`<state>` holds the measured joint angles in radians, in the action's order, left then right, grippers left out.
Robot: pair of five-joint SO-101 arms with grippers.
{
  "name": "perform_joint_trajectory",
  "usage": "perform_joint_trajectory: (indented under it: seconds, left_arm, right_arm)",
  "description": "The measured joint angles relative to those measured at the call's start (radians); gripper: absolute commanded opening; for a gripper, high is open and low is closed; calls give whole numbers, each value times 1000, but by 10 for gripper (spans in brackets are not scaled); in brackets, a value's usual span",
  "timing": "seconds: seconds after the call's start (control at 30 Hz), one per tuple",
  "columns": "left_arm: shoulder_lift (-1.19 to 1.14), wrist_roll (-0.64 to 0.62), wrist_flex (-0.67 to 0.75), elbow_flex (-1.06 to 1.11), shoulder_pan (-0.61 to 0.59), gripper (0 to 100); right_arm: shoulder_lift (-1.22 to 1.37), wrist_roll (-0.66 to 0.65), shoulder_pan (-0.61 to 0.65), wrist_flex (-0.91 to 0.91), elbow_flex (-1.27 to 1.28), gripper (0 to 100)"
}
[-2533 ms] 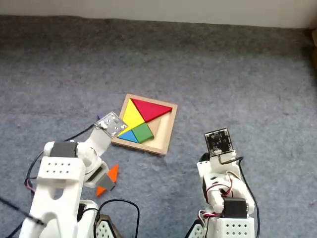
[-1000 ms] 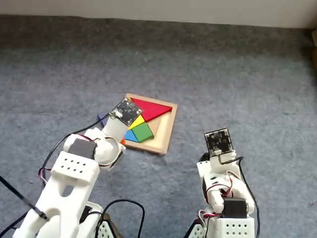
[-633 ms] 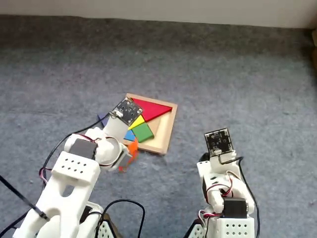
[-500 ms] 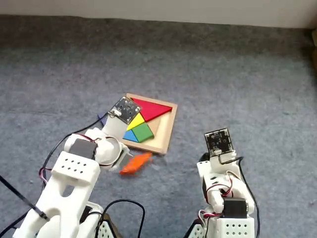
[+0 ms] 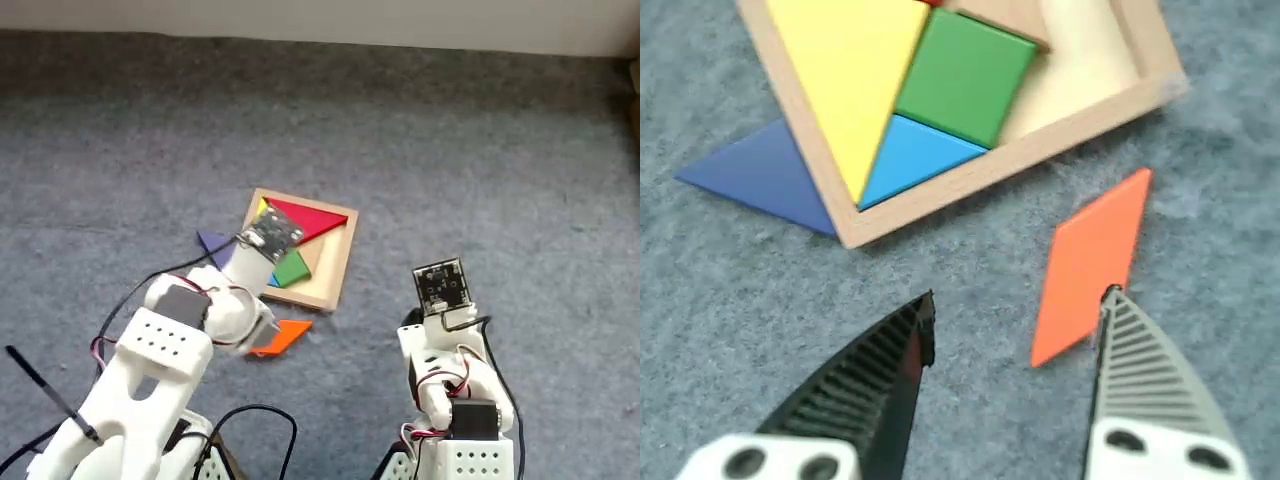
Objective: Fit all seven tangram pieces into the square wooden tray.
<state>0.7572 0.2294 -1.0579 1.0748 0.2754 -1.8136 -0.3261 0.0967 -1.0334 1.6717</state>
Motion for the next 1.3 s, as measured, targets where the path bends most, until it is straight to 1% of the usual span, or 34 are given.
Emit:
perform_joint_trajectory:
  seconds: [0.13, 0.27, 0.47, 0.67, 0.87, 1.0, 1.17, 1.3]
  left_arm:
    - [-35, 0, -66, -32, 89, 267]
    - [-210, 0, -107, -137, 103, 267]
    - [-534, -5, -101, -264, 107, 264]
    - [-710, -83, -37, -327, 110, 257]
    - [-730, -94, -35, -341, 120, 108]
    - [-730, -94, -35, -342, 124, 47]
    - [-729, -94, -35, -353, 123, 27]
    - [-657, -92, -57, -356, 120, 27]
  right_arm:
    - [0, 0, 0, 0, 0, 19]
    - [0, 0, 0, 0, 0, 19]
    - [0, 0, 0, 0, 0, 19]
    - [0, 0, 0, 0, 0, 19]
    - [0, 0, 0, 0, 0, 19]
    - [0, 0, 0, 0, 0, 19]
    - [0, 0, 0, 0, 0, 19]
    - [0, 0, 0, 0, 0, 19]
